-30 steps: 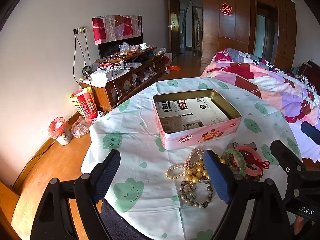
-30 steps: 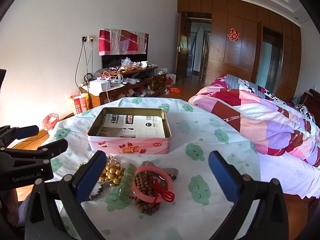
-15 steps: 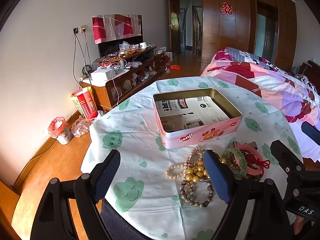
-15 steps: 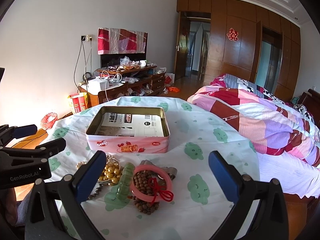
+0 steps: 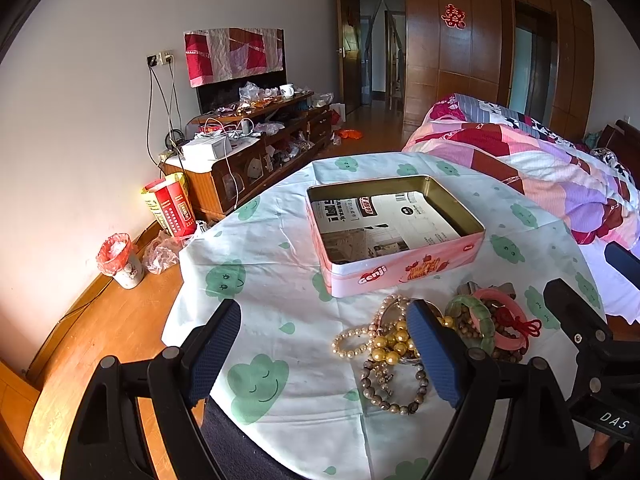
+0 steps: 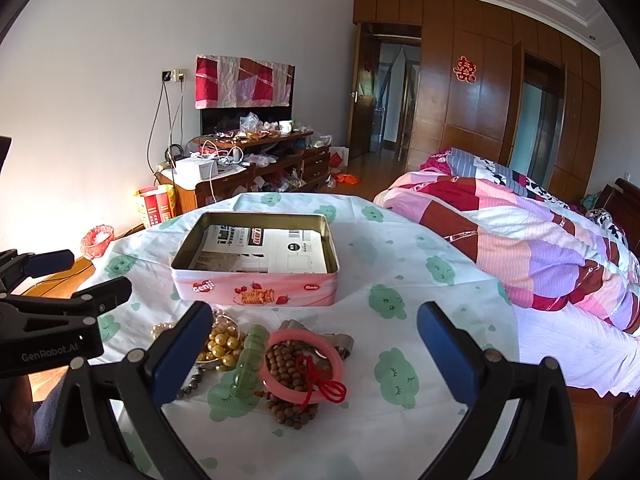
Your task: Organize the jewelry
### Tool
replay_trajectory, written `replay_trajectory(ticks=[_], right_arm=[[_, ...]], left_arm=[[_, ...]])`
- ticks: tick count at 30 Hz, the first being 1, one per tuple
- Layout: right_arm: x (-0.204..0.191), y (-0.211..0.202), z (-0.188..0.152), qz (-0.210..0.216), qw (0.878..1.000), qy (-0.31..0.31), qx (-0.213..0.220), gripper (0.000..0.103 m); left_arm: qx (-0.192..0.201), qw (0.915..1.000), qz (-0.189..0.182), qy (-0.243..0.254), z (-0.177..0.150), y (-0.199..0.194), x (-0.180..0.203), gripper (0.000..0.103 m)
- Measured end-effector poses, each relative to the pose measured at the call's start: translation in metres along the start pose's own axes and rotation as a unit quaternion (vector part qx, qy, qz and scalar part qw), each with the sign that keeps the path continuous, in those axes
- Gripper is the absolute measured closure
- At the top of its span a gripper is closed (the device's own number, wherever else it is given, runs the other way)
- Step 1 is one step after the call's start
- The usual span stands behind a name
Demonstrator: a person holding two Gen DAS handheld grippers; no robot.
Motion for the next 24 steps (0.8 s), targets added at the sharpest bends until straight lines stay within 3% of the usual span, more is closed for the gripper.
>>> replay_trajectory(ticks=[24], right_arm=[[0.0003,0.0003,-0.0002,0.000,1.000,0.000,0.000,0.000]], left_arm=[[-0.008,1.0000,0.001,0.002,-0.0033,0.0039,-0.0005,0.018]])
Point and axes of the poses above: each gripper's, at about its wrist camera, not at the fingertips, and y roughly the way its jaws point, x to its right, z to its top, the point moved 9 cm from there along y, roughly the way its jaws point, and after that the axes turned 4 degrees about -z, right-handed, at the moved point
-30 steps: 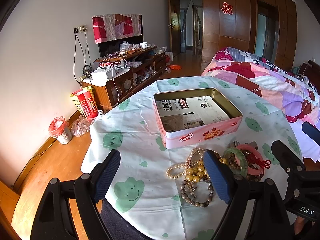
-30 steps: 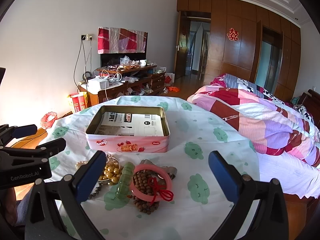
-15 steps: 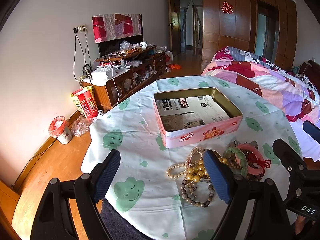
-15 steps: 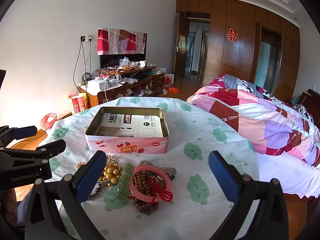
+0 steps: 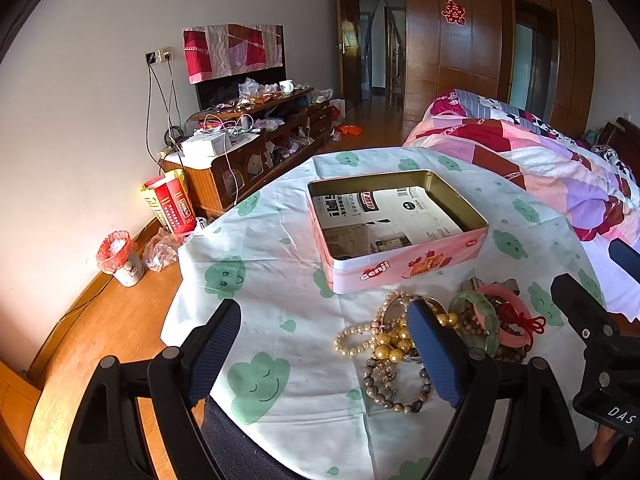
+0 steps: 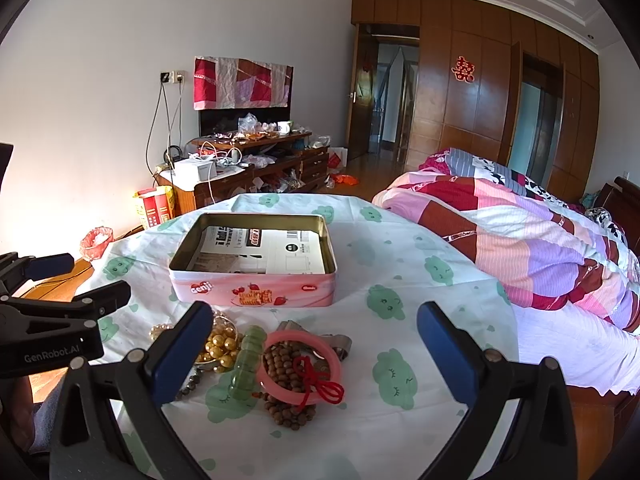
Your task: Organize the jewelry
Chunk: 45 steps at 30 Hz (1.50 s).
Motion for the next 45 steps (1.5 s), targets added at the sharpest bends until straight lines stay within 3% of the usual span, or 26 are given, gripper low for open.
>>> replay_trajectory(ticks=[12,22,26,32,35,38,41,45], right_arm=[[0.010,0.020,-0.015,-0.004,1.000,-0.001,-0.029,0.000],[0.030,0.040,-0.035,-0.015,0.998,0.010,-0.055,0.005],[0.032,0.044,-0.041,-0.013,0.998,0.014,-0.063,0.005],[0.031,0.045,-0.045,-0.011,0.998,0.017,-0.066,0.005],[0.030,0.047,-0.047,-0.010,0.998,0.015,-0.068,0.005],[0.027,0.048,-0.048,-0.008,0.998,0.010,-0.069,0.005],[0.025,0.050,-0.050,-0.007,0.997,0.009,-0.071,0.005],[0.026,0.050,-0.051,-0.008,0.997,0.013,-0.072,0.005]], left_arm=[[-0.044,0.9990,0.005,0.003,-0.020,0.033,-0.004,0.018],[-0.042,0.9982,-0.037,0.020,-0.016,0.045,0.024,0.019],[-0.053,0.9959,-0.068,0.029,-0.017,0.053,0.043,0.036],[-0.069,0.9919,-0.097,0.044,-0.025,0.066,0.066,0.038],[-0.078,0.9898,-0.112,0.039,-0.027,0.072,0.069,0.051],[-0.074,0.9876,-0.131,0.045,-0.025,0.070,0.074,0.081],[-0.059,0.9865,-0.146,0.046,-0.019,0.065,0.075,0.093],[-0.033,0.9858,-0.160,0.037,-0.003,0.047,0.071,0.093]])
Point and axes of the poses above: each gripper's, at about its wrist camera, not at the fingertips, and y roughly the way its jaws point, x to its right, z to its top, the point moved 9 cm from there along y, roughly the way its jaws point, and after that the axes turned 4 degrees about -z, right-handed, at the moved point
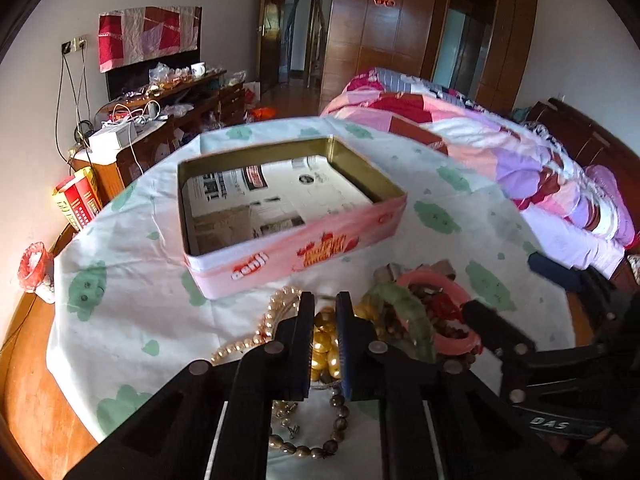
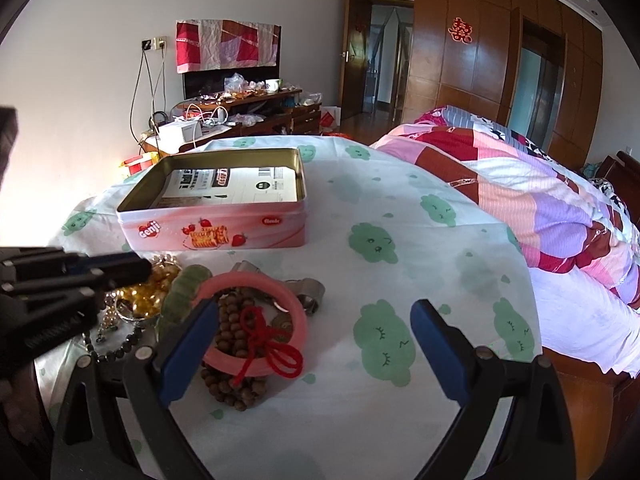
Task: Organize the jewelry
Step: 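Lower the left tool onto the gold bead bracelet and close it, then lift the gold bead bracelet with the left tool while the right tool grasps the green jade bangle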
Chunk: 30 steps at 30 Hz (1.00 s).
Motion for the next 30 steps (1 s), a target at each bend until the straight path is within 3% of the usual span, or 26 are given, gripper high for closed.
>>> replay_trajectory(ticks=[12,18,27,30], right_arm=[[-0.004,0.000,0.000,0.011,1.000,0.001,-0.002,0.005],[-0.019,-0.006,0.011,0.045,0.999,-0.007,0.010,0.005],[-0.058,0.003,0.019,0.081,0.995,-0.048,-0.009,0.021],[-0.067,0.010,0.013,0.084,0.994,-0.064,-0.026,0.037]], left_arm=[[0.069,0.9975,-0.001,-0.014,0.045,-0.047,-0.015,0.093],[0.065,0.9969,0.035,-0.025,0.043,-0.043,-0.033,0.093],[0.043,0.9962,0.056,-0.051,0.027,-0.031,-0.057,0.093],[0.029,0.9964,0.056,-0.057,0.019,-0.023,-0.059,0.093]])
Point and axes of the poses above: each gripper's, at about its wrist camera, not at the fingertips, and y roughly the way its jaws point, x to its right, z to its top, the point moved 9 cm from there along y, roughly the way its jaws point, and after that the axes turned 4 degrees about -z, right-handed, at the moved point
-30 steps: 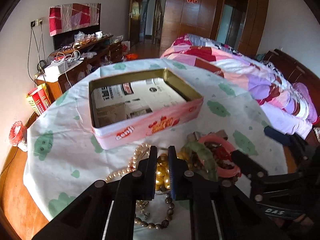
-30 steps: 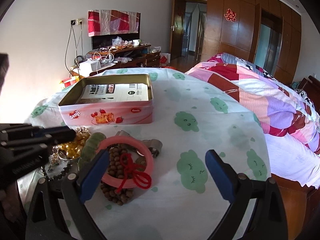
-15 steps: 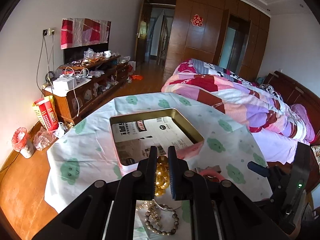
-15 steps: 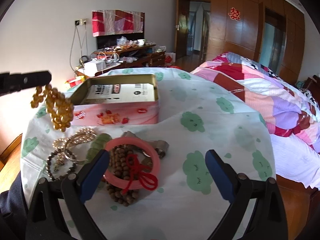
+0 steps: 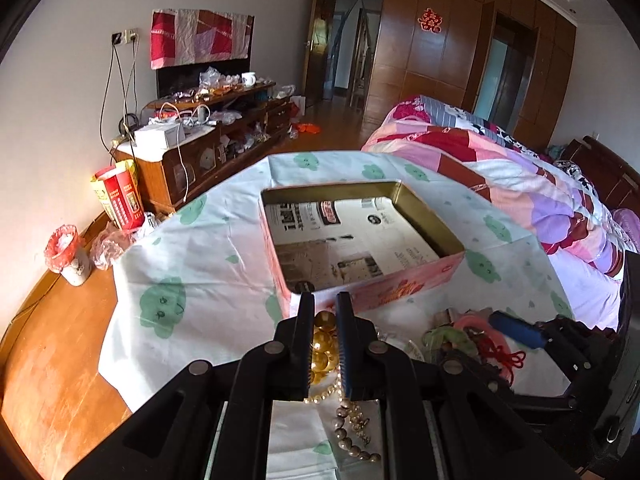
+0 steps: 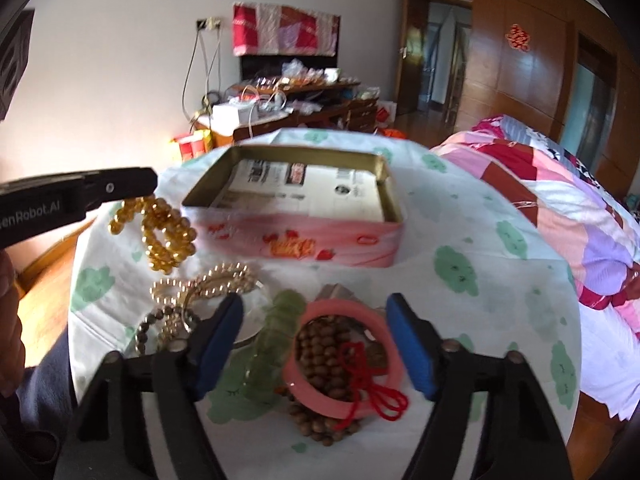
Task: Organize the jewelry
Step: 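Lift the gold bead bracelet with the left tool while the right tool grasps the green jade bangle, then carry both items into the pink tin and open both tools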
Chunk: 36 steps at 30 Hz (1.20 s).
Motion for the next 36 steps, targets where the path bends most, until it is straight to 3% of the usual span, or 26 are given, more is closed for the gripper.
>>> replay_trajectory(ticks=[2,4,20,36], right_arm=[[-0.003,0.007,-0.006,0.012,1.000,0.000,-0.019,0.070],[-0.005,0.007,-0.009,0.023,0.999,0.000,-0.027,0.084],[0.004,-0.025,0.037,0.034,0.999,-0.005,0.040,0.086],[0.036,-0.007,0.093,0.001,0.997,-0.007,0.071,0.086]], left_arm=[[-0.007,1.0000,-0.002,-0.001,-0.004,0.004,0.001,0.093],[-0.005,1.0000,-0.005,0.001,-0.003,0.003,0.003,0.093],[0.027,0.9992,-0.027,0.014,0.027,-0.019,0.010,0.093],[0.052,0.9981,-0.015,0.031,0.080,0.008,0.005,0.093]])
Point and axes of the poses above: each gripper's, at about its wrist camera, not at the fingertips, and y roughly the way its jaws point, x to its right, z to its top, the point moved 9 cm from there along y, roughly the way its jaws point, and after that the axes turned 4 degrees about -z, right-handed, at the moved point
